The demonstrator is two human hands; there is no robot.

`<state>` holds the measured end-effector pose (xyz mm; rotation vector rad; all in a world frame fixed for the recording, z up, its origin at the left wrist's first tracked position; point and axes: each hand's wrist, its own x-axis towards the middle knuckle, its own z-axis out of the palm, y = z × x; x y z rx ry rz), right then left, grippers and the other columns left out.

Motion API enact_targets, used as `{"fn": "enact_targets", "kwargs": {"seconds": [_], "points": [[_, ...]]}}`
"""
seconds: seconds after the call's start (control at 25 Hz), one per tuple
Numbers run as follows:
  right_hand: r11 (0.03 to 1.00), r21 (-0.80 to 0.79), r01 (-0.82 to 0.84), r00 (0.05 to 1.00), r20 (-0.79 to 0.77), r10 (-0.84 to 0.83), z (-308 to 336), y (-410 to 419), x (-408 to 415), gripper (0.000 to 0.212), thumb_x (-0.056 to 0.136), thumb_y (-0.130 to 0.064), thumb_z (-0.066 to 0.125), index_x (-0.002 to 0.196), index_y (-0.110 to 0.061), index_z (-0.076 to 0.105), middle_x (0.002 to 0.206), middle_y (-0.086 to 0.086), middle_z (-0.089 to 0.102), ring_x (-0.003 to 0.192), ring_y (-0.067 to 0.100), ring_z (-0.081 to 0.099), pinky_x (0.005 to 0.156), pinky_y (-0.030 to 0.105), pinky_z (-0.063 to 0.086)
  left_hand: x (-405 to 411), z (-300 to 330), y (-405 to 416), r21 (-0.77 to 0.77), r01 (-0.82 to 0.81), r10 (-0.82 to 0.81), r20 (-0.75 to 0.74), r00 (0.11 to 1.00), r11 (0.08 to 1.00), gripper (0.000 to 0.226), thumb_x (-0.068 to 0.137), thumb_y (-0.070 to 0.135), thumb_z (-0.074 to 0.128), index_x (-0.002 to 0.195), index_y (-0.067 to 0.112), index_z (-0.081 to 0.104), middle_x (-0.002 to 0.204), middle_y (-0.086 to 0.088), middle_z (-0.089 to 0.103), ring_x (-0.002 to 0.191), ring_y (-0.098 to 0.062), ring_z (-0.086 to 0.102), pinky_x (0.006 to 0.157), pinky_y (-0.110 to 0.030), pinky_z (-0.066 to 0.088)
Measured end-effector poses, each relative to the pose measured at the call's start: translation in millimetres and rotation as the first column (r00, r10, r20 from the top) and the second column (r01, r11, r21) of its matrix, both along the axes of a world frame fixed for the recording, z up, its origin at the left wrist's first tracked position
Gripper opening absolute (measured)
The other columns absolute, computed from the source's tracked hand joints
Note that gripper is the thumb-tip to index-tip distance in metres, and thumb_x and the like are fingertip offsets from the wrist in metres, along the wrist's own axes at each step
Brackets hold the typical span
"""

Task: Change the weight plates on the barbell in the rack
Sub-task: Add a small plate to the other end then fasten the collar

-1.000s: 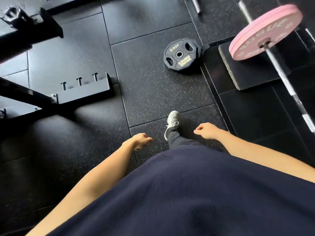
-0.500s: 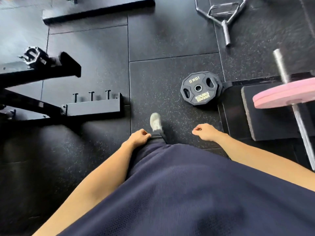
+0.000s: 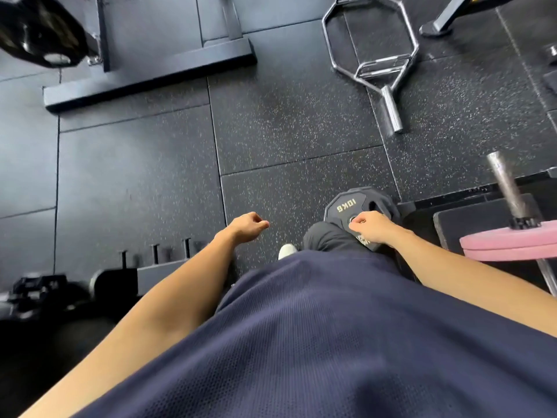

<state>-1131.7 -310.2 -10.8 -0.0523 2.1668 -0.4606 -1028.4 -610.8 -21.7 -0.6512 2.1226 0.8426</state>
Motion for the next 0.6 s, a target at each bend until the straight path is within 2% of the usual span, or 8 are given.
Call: {"fn": "enact_targets", "kwargs": {"seconds": [0.16,0.2,0.32,0.4,0.52,0.6], "points": [[0.999,0.012,0.041,0.999,0.023,-0.042,-6,-44,-85,0.033,0.093,-0.026,0.054,0.105,0.003,0.066,0.104,0.016,0.068,0.086,0.025,0.054,0.075,0.032,0.039,-92,6,-47,0.017,-0.011,0.011,-0.006,1.0,1.0,0.044,0.098,0.042,0.049,0.126,0.009,0.054,0.128,-0.012,0.058,0.114,-0.029,0.056,0.094,-0.037,0.045],[1.0,0.014,0.022,0.999,0.032,-0.022,-7,-56,-107,0.033,0.093,-0.026,0.055,0.106,0.002,0.066,0.102,0.015,0.067,0.089,0.025,0.056,0.077,0.032,0.04,-111,5,-58,0.022,-0.009,0.009,0.011,1.0,1.0,0.044,0.098,0.043,0.049,0.126,0.009,0.054,0.128,-0.012,0.058,0.113,-0.03,0.056,0.093,-0.038,0.046],[0.998,0.038,-0.051,0.998,0.044,0.049,-13,-97,-186,0.03,0.095,-0.028,0.053,0.114,-0.007,0.064,0.117,0.011,0.065,0.109,0.028,0.057,0.09,0.035,0.043,-169,1,-95,0.011,-0.027,0.026,0.067,0.997,1.0,0.045,0.098,0.043,0.048,0.127,0.009,0.053,0.128,-0.013,0.058,0.115,-0.032,0.057,0.093,-0.04,0.048],[0.994,0.045,-0.1,0.994,0.056,0.097,-15,-126,-242,0.031,0.097,-0.028,0.051,0.117,-0.007,0.061,0.123,0.012,0.062,0.114,0.029,0.055,0.096,0.038,0.043,-204,-1,-120,0.006,-0.05,0.049,0.106,0.993,0.999,0.045,0.099,0.042,0.047,0.128,0.008,0.053,0.129,-0.015,0.058,0.118,-0.033,0.057,0.094,-0.04,0.048],[0.981,0.063,-0.186,0.982,0.055,0.182,-8,-185,-339,0.032,0.097,-0.027,0.051,0.117,-0.005,0.062,0.119,0.013,0.063,0.11,0.03,0.057,0.092,0.035,0.042,-259,9,-162,-0.006,-0.177,0.177,0.096,0.98,0.984,0.044,0.098,0.042,0.047,0.124,0.008,0.056,0.127,-0.016,0.06,0.117,-0.035,0.057,0.092,-0.039,0.049],[0.956,0.08,-0.281,0.959,0.064,0.276,-1,-227,-398,0.031,0.097,-0.028,0.051,0.116,-0.007,0.062,0.11,0.011,0.064,0.101,0.027,0.058,0.086,0.033,0.042,-290,16,-189,-0.044,-0.274,0.276,0.057,0.959,0.961,0.041,0.098,0.041,0.047,0.121,0.008,0.058,0.125,-0.017,0.062,0.115,-0.034,0.058,0.09,-0.036,0.048]]}}
